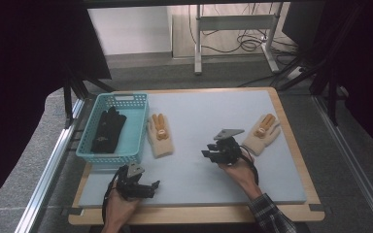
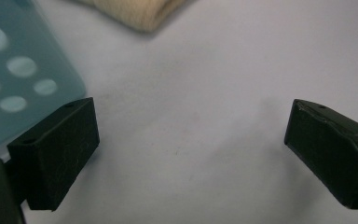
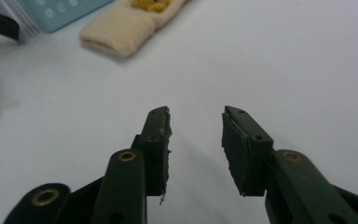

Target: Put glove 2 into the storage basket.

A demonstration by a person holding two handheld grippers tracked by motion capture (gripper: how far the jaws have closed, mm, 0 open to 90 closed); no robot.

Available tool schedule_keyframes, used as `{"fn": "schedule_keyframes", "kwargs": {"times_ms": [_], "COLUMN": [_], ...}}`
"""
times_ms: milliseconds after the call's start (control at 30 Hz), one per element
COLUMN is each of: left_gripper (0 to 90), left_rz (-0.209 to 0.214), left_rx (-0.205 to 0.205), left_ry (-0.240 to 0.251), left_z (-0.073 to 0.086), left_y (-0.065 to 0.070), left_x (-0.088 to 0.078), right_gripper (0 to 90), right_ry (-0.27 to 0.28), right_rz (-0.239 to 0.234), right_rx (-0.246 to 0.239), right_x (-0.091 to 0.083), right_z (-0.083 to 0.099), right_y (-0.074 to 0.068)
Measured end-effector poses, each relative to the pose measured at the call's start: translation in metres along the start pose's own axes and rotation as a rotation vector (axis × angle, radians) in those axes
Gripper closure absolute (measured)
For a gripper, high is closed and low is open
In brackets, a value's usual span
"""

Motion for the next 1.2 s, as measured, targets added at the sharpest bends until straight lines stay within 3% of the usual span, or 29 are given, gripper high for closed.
{"fn": "schedule_keyframes", "kwargs": {"times_ms": [167, 267, 600, 700, 733, 933, 1000, 1067, 1167, 1200], "left_gripper": [2.5, 2.6, 2.6, 2.6, 2.6, 2.6, 2.7, 2.7, 2.7, 2.8], "left_rz": [0.007, 0.006, 0.008, 0.008, 0.008, 0.008, 0.008, 0.007, 0.007, 0.007], "left_rx": [-0.007, -0.005, -0.01, -0.01, -0.01, -0.011, -0.011, -0.011, -0.011, -0.011], "left_ry": [0.004, 0.006, 0.011, 0.011, 0.012, 0.013, 0.013, 0.014, 0.014, 0.014], "left_z": [0.001, 0.001, 0.002, 0.002, 0.002, 0.002, 0.002, 0.002, 0.002, 0.002], "left_y": [-0.001, -0.001, -0.001, -0.001, -0.001, -0.001, -0.001, -0.001, -0.001, -0.001], "left_x": [0.001, 0.0, 0.0, 0.0, 0.0, 0.001, 0.001, 0.001, 0.001, 0.001], "right_gripper": [67.2, 67.7, 62.9, 59.9, 54.9, 53.6, 57.8, 69.3, 84.2, 84.2], "right_ry": [0.001, 0.002, 0.011, 0.015, 0.015, -0.009, -0.031, -0.037, -0.051, -0.051], "right_rz": [-0.033, -0.04, -0.064, -0.062, -0.053, -0.044, -0.033, -0.029, -0.054, -0.054], "right_rx": [-0.016, -0.018, 0.012, 0.017, 0.026, 0.053, 0.036, 0.026, 0.049, 0.049], "right_x": [0.031, 0.042, 0.094, 0.101, 0.11, 0.129, 0.135, 0.139, 0.14, 0.14], "right_z": [-0.028, -0.037, -0.066, -0.069, -0.072, -0.071, -0.07, -0.069, -0.07, -0.07], "right_y": [-0.009, -0.012, -0.022, -0.023, -0.023, -0.025, -0.028, -0.031, -0.034, -0.034]}}
Point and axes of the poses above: each handheld gripper's, and its own axes: x roughly forward along the jaws, z roughly out of its underside, y roughly to its right, the point moved 4 cm from there along x, roughly forward along the jaws, and after that the axes turned 3 degrees about z, right-handed, at the moved point
